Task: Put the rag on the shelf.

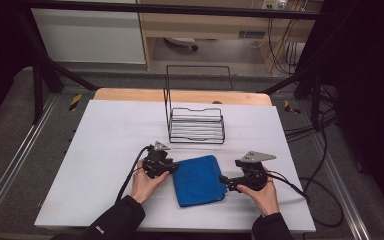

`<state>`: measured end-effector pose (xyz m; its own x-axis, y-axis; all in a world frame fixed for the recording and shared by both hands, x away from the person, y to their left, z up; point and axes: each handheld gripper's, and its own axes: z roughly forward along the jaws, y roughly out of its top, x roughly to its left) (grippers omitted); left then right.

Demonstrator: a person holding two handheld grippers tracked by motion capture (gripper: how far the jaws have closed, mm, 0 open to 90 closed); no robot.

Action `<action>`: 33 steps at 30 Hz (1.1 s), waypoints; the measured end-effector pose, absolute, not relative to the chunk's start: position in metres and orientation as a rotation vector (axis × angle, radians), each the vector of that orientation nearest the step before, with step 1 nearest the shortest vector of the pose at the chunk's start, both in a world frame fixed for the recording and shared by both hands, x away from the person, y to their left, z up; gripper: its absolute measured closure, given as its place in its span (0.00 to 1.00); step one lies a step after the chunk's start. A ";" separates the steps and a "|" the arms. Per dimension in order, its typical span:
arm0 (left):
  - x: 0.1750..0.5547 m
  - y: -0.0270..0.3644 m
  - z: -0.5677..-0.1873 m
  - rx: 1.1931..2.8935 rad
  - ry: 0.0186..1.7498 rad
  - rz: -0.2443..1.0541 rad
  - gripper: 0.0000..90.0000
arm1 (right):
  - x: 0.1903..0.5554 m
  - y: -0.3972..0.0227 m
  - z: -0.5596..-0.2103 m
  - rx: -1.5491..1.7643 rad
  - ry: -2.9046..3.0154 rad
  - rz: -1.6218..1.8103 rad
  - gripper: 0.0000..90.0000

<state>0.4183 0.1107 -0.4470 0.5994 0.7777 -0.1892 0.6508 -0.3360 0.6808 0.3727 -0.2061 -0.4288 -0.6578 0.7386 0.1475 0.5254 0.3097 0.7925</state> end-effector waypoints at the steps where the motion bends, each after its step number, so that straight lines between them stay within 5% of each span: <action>1: 0.418 0.110 -0.447 2.083 1.125 0.223 0.76 | 0.373 -0.206 -0.429 1.153 2.335 1.270 0.11; 9: 0.417 0.109 -0.447 2.082 1.119 0.226 0.91 | 0.378 -0.205 -0.429 1.185 2.308 1.268 0.08; 18: 0.416 0.107 -0.448 2.088 1.111 0.239 0.94 | 0.394 -0.196 -0.429 1.201 2.304 1.266 0.04; 33: 0.414 0.106 -0.451 2.093 1.078 0.269 0.93 | 0.431 -0.179 -0.440 1.273 2.297 1.269 0.21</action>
<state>0.4139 0.1061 -0.4506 0.6228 0.7687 -0.1456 0.6105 -0.3611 0.7049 0.4315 -0.1789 -0.4403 -0.5987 0.7757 0.1996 0.5819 0.2500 0.7739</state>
